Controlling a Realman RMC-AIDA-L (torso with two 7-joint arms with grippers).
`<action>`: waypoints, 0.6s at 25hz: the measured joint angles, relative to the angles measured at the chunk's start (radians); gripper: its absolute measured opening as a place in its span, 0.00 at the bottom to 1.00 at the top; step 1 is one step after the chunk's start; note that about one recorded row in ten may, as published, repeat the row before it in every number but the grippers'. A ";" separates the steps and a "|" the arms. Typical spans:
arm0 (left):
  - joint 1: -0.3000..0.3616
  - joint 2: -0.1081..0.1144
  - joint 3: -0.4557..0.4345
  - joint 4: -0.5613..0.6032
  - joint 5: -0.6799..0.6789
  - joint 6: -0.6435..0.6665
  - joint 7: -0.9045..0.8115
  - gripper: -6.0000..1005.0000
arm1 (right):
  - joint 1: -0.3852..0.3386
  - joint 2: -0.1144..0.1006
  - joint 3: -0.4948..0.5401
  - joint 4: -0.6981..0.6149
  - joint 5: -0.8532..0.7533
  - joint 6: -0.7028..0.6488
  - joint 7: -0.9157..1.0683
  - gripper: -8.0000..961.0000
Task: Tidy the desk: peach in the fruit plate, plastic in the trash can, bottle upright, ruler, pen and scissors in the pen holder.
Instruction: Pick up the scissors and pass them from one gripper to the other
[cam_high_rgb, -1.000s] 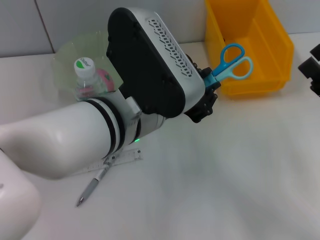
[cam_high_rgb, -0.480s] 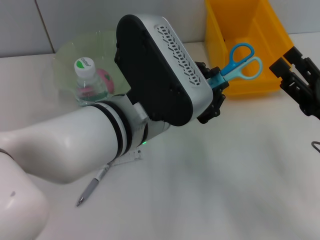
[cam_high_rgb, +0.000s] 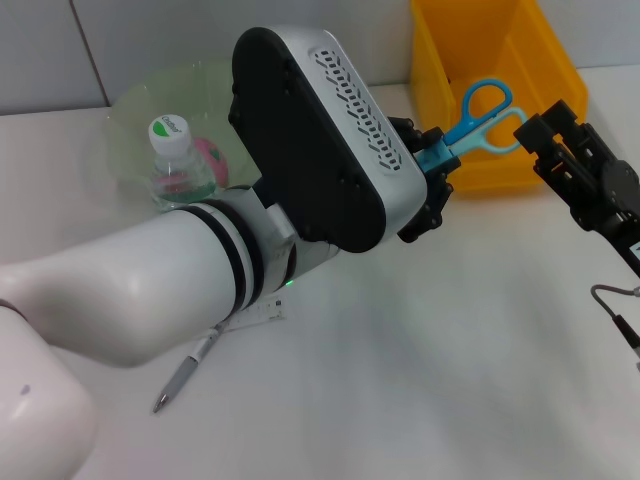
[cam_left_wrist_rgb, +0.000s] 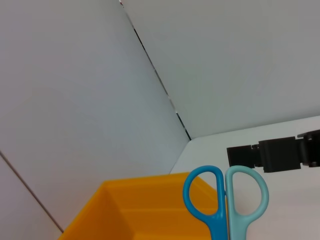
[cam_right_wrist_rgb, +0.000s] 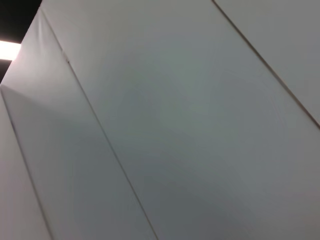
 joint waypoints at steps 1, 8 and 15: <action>0.000 0.000 0.000 0.000 0.000 0.000 0.000 0.24 | 0.000 0.000 0.000 0.000 0.000 0.000 0.000 0.85; 0.002 0.001 0.000 0.000 0.000 -0.004 0.002 0.25 | 0.024 0.002 0.004 0.029 0.000 0.005 -0.005 0.85; 0.002 0.001 0.007 0.000 -0.001 -0.004 0.007 0.26 | 0.039 0.003 0.001 0.048 -0.005 0.021 -0.008 0.85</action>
